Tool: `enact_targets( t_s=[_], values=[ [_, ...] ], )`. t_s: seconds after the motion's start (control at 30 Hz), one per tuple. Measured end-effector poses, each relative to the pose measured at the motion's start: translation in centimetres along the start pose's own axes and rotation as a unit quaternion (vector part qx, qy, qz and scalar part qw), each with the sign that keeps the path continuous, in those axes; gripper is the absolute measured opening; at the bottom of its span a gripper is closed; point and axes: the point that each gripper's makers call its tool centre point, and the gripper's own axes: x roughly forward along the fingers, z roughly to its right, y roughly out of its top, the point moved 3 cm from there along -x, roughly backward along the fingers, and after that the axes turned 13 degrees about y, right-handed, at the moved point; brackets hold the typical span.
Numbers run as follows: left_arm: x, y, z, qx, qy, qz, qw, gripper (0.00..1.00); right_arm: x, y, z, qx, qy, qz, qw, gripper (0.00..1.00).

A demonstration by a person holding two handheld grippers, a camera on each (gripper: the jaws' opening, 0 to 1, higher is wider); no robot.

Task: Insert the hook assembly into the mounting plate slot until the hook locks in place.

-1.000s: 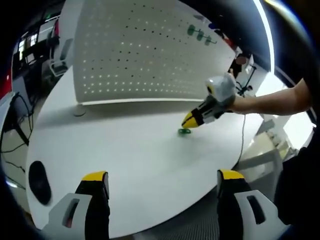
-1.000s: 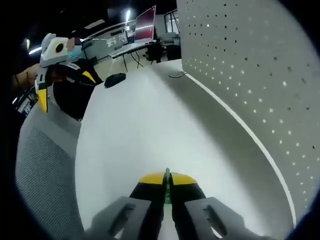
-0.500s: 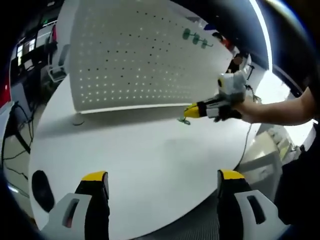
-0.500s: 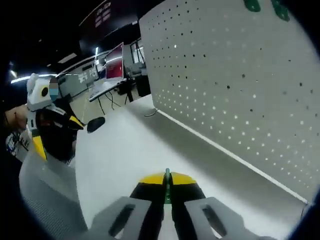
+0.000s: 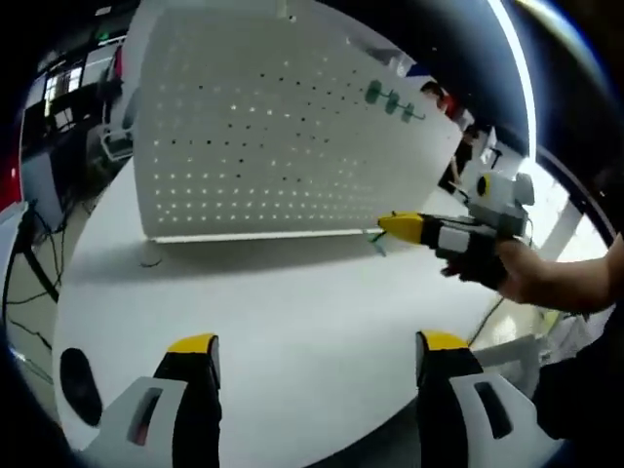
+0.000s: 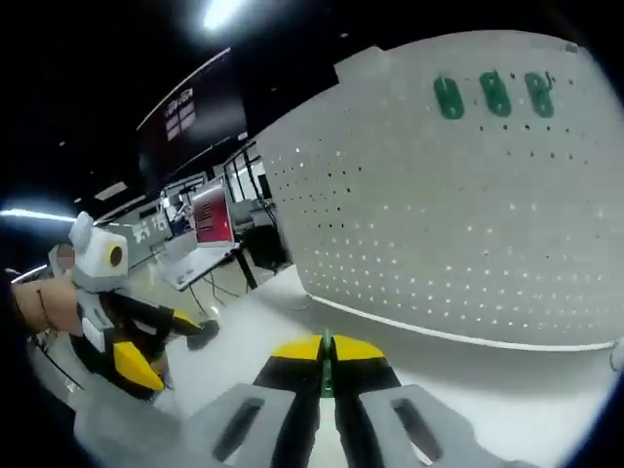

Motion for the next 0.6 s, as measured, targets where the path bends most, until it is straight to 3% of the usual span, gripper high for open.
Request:
enact_targets(
  t_s=[0.17, 0.6],
  values=[
    [0.3, 1.6, 1.2, -0.038, -0.021, 0.019, 0.9989, 0.75, 0.1, -0.1, -2.2, 0.021, 0.005, 0.027, 0.9994, 0.00],
    [1.2, 2.8, 3.3, -0.097, -0.052, 0.026, 0.9936, 0.51, 0.9, 1.6, -6.7, 0.053, 0.022, 0.099, 0.9934, 0.00]
  ],
)
